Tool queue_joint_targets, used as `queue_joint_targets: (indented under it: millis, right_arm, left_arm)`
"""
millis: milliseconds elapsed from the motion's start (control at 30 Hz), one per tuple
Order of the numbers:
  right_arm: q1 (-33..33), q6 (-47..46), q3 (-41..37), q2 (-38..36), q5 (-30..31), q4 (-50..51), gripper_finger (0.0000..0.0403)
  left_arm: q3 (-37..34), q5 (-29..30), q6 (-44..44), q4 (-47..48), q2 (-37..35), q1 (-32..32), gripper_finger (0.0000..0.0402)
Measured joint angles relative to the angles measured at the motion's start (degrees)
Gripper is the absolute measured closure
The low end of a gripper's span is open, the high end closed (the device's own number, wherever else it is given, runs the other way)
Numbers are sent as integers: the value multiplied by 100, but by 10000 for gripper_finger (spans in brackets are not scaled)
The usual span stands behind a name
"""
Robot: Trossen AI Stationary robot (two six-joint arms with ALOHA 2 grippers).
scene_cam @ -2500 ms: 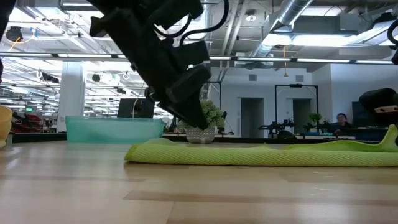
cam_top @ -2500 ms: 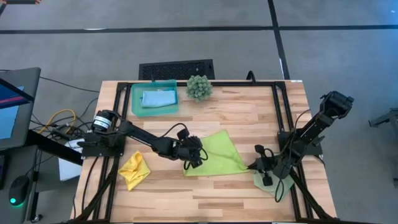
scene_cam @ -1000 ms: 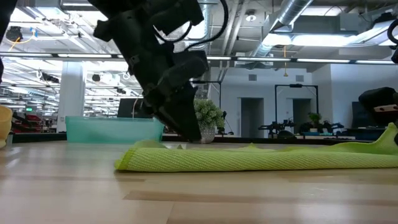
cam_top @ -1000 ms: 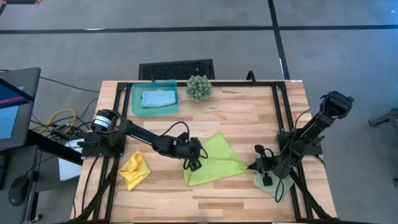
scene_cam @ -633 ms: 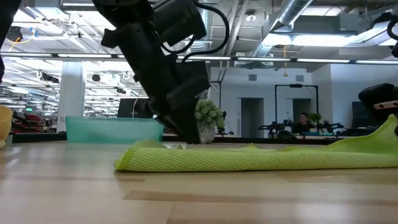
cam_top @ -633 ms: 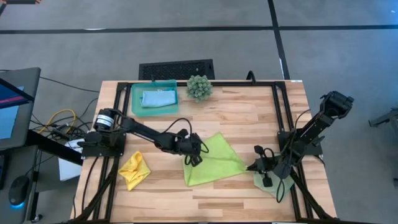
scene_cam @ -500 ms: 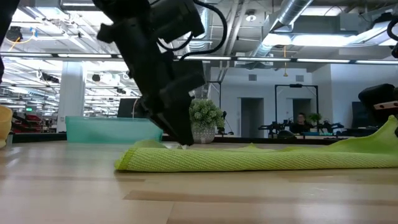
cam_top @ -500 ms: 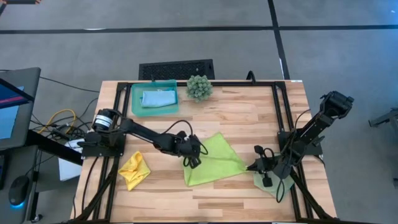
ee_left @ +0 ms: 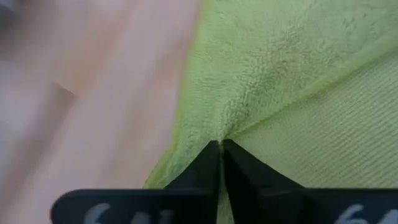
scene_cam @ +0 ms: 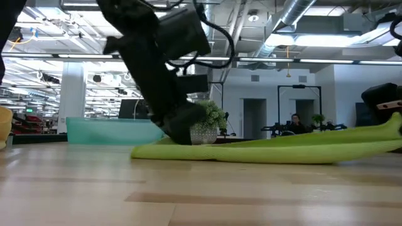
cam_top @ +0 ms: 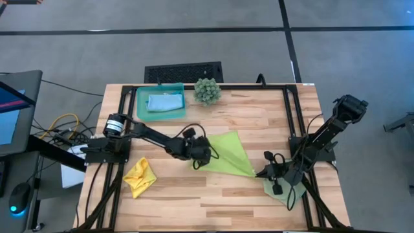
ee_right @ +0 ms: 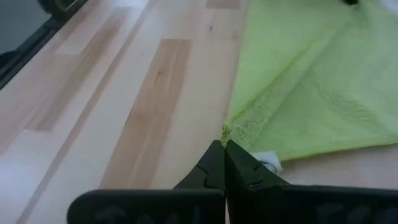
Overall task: Fold microfiber towels
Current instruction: Fold the light green microfiber cloth
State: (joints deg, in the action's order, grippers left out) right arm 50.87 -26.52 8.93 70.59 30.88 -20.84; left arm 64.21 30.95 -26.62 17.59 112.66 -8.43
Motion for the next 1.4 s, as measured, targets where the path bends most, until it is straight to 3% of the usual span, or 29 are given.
queue_joint_targets:
  millis: [133,300,567,733,1000,1400]
  right_arm:
    - [-44,40,145,2,23,-54,392]
    - [-74,453,355,0,-111,-254,392]
    - [102,271,384,0,-115,-151,392]
    - [155,257,384,0,-97,-153,392]
    - [149,257,384,0,-89,-72,392]
    - [151,256,384,0,-60,-30,392]
  left_arm:
    - [389,323,676,171,-41,143,398]
    - [1038,517,981,889,-44,51,373]
    - [1245,375,10,1363,-50,84,265]
    - [1234,95,-106,1238,19,180,237]
    - [1236,-245,1242,-203,708,191,279]
    - [1241,-216,1785,-190,578,21,395]
